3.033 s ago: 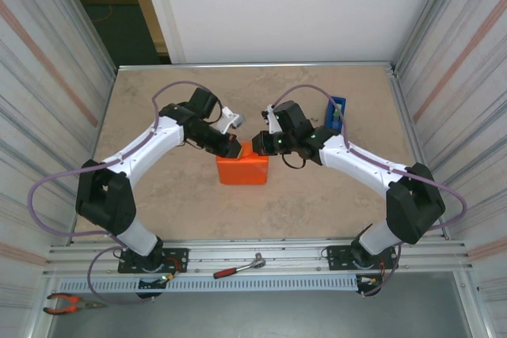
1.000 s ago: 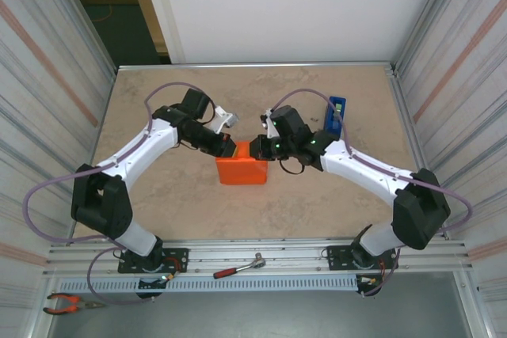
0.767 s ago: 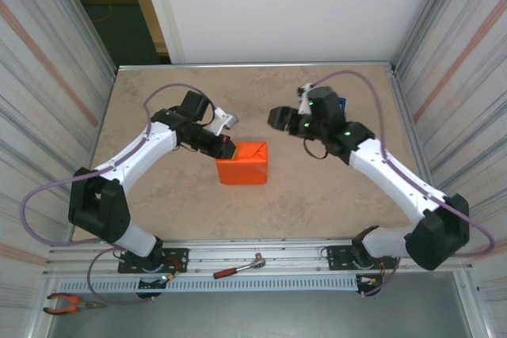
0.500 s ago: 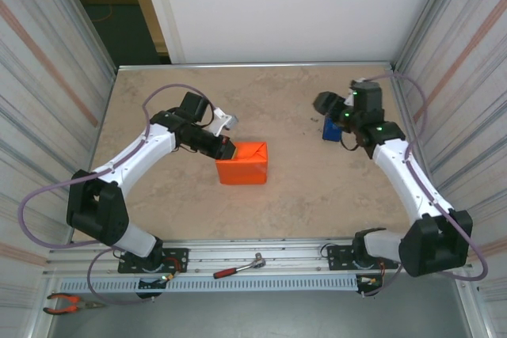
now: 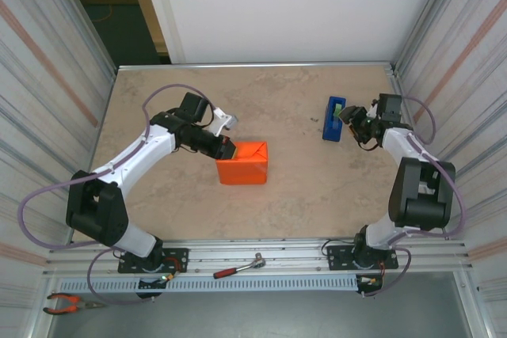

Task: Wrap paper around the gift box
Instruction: Tear off the tape with the cutter.

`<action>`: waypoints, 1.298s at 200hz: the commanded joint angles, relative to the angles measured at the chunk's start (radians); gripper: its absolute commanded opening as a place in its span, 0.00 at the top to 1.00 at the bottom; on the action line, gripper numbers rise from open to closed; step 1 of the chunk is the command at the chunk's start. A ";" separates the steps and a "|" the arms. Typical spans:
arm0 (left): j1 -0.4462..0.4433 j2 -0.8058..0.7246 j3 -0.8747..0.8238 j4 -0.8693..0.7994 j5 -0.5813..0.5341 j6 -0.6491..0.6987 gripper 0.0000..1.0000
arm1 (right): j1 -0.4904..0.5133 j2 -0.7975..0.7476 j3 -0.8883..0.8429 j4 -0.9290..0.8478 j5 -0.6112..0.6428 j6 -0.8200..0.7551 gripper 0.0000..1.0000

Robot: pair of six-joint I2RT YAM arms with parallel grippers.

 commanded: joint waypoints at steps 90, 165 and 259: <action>-0.004 -0.001 -0.043 -0.059 -0.068 0.028 1.00 | -0.004 0.177 0.099 0.069 -0.082 -0.027 0.62; -0.005 0.000 -0.045 -0.059 -0.064 0.027 1.00 | 0.008 0.230 0.128 0.074 -0.100 -0.029 0.67; -0.007 0.007 -0.044 -0.059 -0.064 0.029 1.00 | 0.007 0.256 0.082 0.147 -0.135 0.008 0.79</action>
